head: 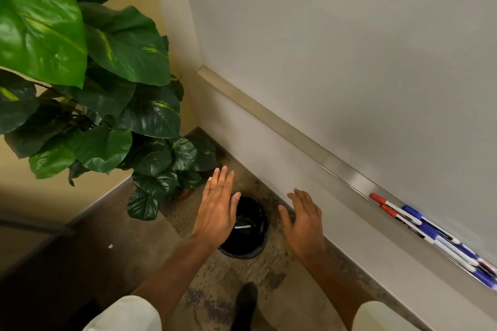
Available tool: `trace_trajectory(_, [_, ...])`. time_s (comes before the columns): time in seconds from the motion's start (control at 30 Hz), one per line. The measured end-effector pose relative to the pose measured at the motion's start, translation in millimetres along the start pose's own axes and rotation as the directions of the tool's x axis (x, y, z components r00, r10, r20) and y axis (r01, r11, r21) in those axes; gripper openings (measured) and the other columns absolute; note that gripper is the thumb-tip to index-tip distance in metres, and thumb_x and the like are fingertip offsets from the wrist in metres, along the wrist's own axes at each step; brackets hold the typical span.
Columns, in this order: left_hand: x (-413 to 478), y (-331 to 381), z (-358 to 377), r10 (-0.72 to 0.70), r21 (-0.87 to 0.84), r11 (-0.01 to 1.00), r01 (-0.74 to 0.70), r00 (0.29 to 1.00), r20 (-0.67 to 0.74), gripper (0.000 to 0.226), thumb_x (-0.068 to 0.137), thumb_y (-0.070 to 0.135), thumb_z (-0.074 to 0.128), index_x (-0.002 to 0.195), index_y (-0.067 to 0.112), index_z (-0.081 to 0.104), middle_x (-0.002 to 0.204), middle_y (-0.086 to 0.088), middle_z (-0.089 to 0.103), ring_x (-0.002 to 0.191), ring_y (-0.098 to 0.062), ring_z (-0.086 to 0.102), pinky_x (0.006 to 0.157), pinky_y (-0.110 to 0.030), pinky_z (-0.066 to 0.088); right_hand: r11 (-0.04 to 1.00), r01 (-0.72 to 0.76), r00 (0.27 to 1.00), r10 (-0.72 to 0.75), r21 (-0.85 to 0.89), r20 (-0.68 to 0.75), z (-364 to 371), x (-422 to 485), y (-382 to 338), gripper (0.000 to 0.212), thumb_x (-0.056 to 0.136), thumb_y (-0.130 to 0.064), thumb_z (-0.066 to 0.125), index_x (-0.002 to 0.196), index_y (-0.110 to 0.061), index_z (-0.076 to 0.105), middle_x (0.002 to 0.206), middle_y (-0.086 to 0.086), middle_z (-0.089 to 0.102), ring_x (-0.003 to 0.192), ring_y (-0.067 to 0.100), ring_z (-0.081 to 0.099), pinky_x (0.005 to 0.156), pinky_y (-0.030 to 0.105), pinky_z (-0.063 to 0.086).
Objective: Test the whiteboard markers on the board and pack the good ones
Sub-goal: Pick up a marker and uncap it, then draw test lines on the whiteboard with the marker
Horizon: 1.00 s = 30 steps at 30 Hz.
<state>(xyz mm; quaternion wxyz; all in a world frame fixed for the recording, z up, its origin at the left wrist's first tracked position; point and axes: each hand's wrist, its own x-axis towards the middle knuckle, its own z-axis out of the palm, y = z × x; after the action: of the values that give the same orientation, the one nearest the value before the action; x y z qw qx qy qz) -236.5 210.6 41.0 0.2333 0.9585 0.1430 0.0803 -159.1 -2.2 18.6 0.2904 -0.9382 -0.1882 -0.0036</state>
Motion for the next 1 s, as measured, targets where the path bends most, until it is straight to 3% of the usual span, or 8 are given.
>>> trace_trajectory(0.17, [9, 39, 8, 0.071, 0.008, 0.997, -0.071, 0.997, 0.012, 0.063, 0.109, 0.046, 0.023, 0.162, 0.013, 0.018, 0.171, -0.003, 0.006, 0.157, -0.011, -0.010, 0.128, -0.034, -0.002, 0.999, 0.048, 0.994, -0.049, -0.008, -0.093, -27, -6, 21, 0.041, 0.095, -0.035, 0.057, 0.126, -0.010, 0.064, 0.141, 0.011, 0.058, 0.135, 0.032, 0.048, 0.104, 0.053, 0.047])
trace_trajectory(0.27, [15, 66, 16, 0.118, -0.011, 0.993, -0.118, 0.992, 0.033, 0.063, 0.109, 0.047, 0.022, 0.163, 0.015, 0.016, 0.171, -0.002, 0.005, 0.157, -0.010, -0.011, 0.129, -0.038, 0.002, 0.999, 0.036, 0.990, -0.039, -0.024, -0.139, -44, -8, 38, 0.042, 0.097, -0.037, 0.056, 0.129, -0.012, 0.063, 0.145, 0.008, 0.055, 0.139, 0.029, 0.045, 0.108, 0.050, 0.044])
trace_trajectory(0.4, [24, 105, 30, 0.194, -0.034, 0.981, -0.193, 0.980, 0.039, 0.059, 0.111, 0.041, 0.030, 0.163, 0.017, 0.015, 0.171, -0.001, 0.004, 0.157, -0.010, -0.009, 0.128, -0.033, -0.003, 0.999, 0.020, 0.981, -0.030, -0.050, -0.192, -67, -9, 66, 0.042, 0.096, -0.035, 0.061, 0.132, -0.013, 0.061, 0.149, 0.007, 0.050, 0.142, 0.026, 0.042, 0.113, 0.045, 0.039])
trace_trajectory(0.53, [36, 143, 45, 0.265, -0.053, 0.964, -0.262, 0.963, 0.044, 0.059, 0.111, 0.038, 0.035, 0.163, 0.018, 0.016, 0.170, 0.001, 0.004, 0.156, -0.007, -0.010, 0.127, -0.030, -0.005, 0.994, -0.042, 0.972, 0.018, -0.101, -0.235, -90, -8, 97, 0.045, 0.098, -0.041, 0.053, 0.134, -0.014, 0.059, 0.151, 0.006, 0.048, 0.143, 0.024, 0.039, 0.116, 0.042, 0.032])
trace_trajectory(0.77, [58, 197, 81, 0.356, -0.040, 0.935, -0.354, 0.928, 0.107, 0.061, 0.109, 0.047, 0.020, 0.163, 0.019, 0.011, 0.170, 0.001, 0.002, 0.155, -0.004, -0.015, 0.126, -0.027, -0.009, 0.975, -0.180, 0.956, 0.143, -0.129, -0.255, -123, -5, 156, 0.053, 0.101, -0.048, 0.037, 0.142, -0.018, 0.052, 0.153, 0.004, 0.045, 0.145, 0.024, 0.036, 0.117, 0.046, 0.033])
trace_trajectory(1.0, [82, 233, 115, 0.410, -0.042, 0.912, -0.409, 0.898, 0.162, 0.062, 0.108, 0.050, 0.015, 0.162, 0.021, 0.006, 0.170, 0.003, -0.004, 0.156, -0.009, -0.011, 0.128, -0.034, -0.002, 0.955, -0.237, 0.945, 0.183, -0.180, -0.273, -130, 17, 200, 0.037, 0.095, -0.024, 0.067, 0.130, -0.013, 0.063, 0.142, 0.008, 0.057, 0.135, 0.030, 0.050, 0.110, 0.050, 0.041])
